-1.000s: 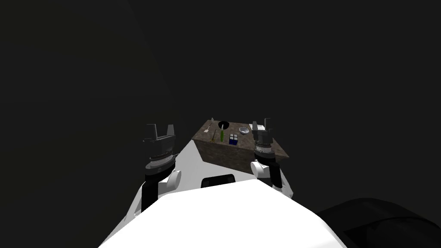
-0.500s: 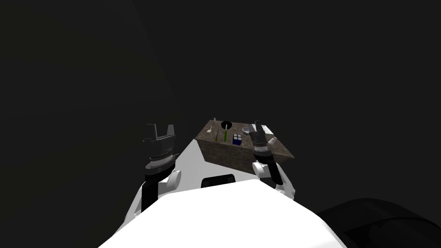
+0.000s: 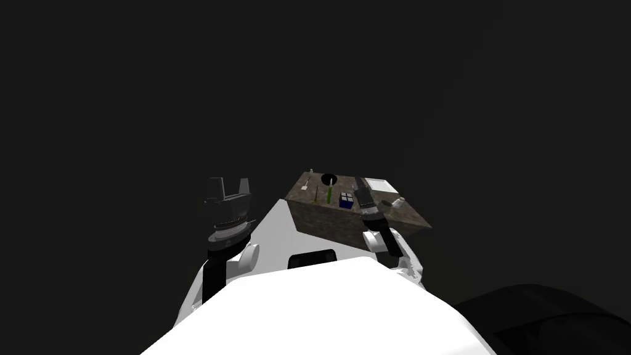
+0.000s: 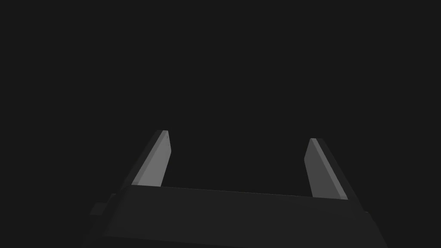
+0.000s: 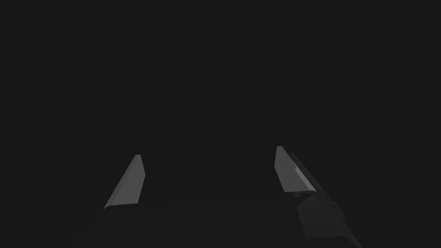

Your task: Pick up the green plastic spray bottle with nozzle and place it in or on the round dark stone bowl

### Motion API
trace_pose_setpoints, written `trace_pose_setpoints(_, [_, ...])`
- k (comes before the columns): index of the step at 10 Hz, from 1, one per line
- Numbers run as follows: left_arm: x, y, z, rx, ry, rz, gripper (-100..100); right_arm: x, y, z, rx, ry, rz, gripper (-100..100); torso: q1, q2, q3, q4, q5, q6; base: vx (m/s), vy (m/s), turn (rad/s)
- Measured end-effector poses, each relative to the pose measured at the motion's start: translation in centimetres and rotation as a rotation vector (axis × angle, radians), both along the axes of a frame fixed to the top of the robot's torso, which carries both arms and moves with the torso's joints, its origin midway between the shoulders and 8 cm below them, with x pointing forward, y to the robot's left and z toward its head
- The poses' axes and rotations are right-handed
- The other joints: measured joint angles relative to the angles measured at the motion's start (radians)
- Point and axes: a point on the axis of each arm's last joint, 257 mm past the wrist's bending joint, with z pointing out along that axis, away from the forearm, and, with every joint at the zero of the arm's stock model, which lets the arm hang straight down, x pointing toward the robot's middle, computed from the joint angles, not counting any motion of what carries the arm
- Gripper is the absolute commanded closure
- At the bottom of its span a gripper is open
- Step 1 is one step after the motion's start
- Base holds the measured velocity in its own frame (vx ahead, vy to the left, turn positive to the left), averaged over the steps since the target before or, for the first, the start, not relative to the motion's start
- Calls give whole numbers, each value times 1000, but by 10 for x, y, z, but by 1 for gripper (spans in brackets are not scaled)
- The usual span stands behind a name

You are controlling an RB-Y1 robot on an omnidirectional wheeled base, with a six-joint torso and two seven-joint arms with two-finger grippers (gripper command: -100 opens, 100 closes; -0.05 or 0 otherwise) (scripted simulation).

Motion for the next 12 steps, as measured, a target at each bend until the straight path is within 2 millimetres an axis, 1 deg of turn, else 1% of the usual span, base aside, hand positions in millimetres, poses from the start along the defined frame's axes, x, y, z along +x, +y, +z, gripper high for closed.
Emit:
trace_pose_setpoints(4, [0, 0, 0, 0, 0, 0, 0, 20, -17, -46, -132, 152, -67, -100, -1, 0, 0, 0, 0, 0, 29, 122, 16])
trace_pose_setpoints(6, [0, 0, 0, 0, 0, 0, 0, 32, -26, -74, -207, 231, -105, -100, 0, -1, -1, 0, 0, 0, 44, 137, 21])
trace_pose_setpoints(8, [0, 0, 0, 0, 0, 0, 0, 38, -45, -98, -289, 307, -144, -100, 0, 1, 0, 0, 0, 0, 8, 115, 7])
trace_pose_setpoints(10, [0, 0, 0, 0, 0, 0, 0, 43, -52, -112, -335, 355, -169, -100, -3, 1, 1, 0, 0, 0, 20, 106, 20])
trace_pose_setpoints(12, [0, 0, 0, 0, 0, 0, 0, 49, -72, -137, -418, 430, -211, -100, 0, 0, 0, 0, 0, 0, 22, 115, 7])
